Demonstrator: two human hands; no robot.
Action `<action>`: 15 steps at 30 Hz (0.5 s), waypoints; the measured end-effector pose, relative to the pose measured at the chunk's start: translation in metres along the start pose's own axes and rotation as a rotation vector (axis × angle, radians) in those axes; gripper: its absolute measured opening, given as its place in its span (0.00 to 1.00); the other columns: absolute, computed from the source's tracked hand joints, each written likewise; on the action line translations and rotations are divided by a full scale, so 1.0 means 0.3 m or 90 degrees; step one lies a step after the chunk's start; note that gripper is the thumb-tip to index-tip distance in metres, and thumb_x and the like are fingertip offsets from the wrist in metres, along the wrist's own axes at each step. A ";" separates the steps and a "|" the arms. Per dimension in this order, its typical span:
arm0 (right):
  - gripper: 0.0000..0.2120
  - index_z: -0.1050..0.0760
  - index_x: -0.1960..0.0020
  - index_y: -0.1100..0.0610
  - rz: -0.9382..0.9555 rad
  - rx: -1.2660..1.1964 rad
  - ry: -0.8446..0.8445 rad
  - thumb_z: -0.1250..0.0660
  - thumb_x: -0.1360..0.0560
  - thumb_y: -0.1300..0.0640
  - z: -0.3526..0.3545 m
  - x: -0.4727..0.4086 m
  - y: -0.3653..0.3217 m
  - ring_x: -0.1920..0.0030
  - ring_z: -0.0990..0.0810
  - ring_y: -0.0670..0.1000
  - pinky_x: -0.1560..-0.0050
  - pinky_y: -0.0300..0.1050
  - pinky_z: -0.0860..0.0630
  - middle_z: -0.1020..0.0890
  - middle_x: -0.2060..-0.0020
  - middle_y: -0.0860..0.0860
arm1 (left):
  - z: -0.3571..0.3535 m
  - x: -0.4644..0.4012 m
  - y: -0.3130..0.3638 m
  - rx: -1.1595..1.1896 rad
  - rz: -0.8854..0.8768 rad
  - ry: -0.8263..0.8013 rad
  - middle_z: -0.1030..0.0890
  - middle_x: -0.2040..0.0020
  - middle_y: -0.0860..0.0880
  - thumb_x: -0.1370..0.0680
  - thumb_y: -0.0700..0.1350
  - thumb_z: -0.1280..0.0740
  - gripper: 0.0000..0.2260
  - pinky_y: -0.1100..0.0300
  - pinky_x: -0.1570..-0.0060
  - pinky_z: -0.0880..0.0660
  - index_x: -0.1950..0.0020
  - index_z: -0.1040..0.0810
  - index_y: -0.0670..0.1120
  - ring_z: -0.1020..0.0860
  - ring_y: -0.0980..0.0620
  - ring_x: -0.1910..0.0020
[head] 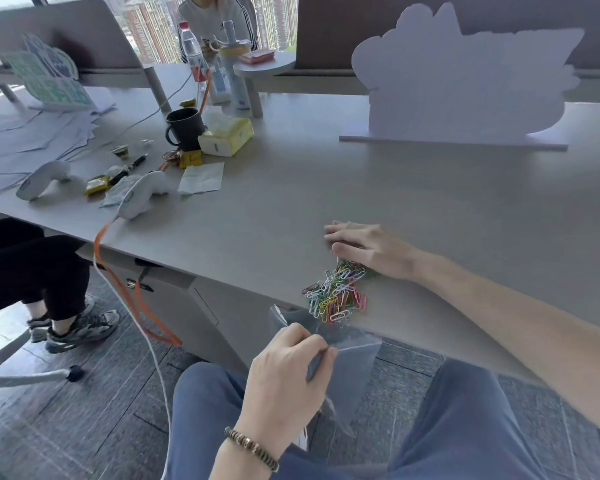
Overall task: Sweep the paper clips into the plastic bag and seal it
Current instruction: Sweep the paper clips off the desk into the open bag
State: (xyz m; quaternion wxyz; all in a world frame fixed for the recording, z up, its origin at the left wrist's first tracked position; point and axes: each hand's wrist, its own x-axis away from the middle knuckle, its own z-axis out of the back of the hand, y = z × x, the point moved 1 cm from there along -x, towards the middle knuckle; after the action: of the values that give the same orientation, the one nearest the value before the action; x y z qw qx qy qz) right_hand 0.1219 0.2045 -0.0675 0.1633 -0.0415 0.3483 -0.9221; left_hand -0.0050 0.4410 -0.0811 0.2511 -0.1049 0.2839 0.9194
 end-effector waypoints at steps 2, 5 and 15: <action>0.24 0.25 0.31 0.55 0.025 -0.008 -0.012 0.41 0.20 0.43 -0.031 0.018 -0.026 0.23 0.40 0.47 0.22 0.51 0.45 0.30 0.26 0.50 | 0.007 0.004 0.002 0.007 -0.006 -0.005 0.24 0.62 0.58 0.23 0.54 0.36 0.11 0.65 0.67 0.25 0.61 0.19 0.52 0.25 0.60 0.64; 0.25 0.24 0.31 0.53 0.036 -0.012 -0.021 0.42 0.21 0.41 -0.057 0.038 -0.060 0.23 0.39 0.46 0.22 0.52 0.44 0.30 0.26 0.49 | 0.017 0.008 0.005 0.010 -0.019 -0.014 0.24 0.62 0.59 0.23 0.54 0.36 0.11 0.67 0.68 0.26 0.61 0.19 0.53 0.25 0.61 0.64; 0.12 0.20 0.41 0.57 -0.146 0.086 0.272 0.38 0.19 0.53 0.003 0.236 -0.104 0.41 0.23 0.51 0.39 0.44 0.29 0.20 0.43 0.52 | 0.029 0.019 0.004 0.009 -0.033 -0.011 0.24 0.63 0.59 0.24 0.55 0.37 0.13 0.69 0.69 0.27 0.63 0.19 0.53 0.26 0.60 0.65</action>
State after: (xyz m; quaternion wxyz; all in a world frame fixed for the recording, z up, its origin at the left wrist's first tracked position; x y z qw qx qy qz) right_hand 0.0470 0.2025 -0.0492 -0.0173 0.1263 0.3057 -0.9435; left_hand -0.0109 0.4473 -0.0754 0.2779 -0.1028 0.2854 0.9114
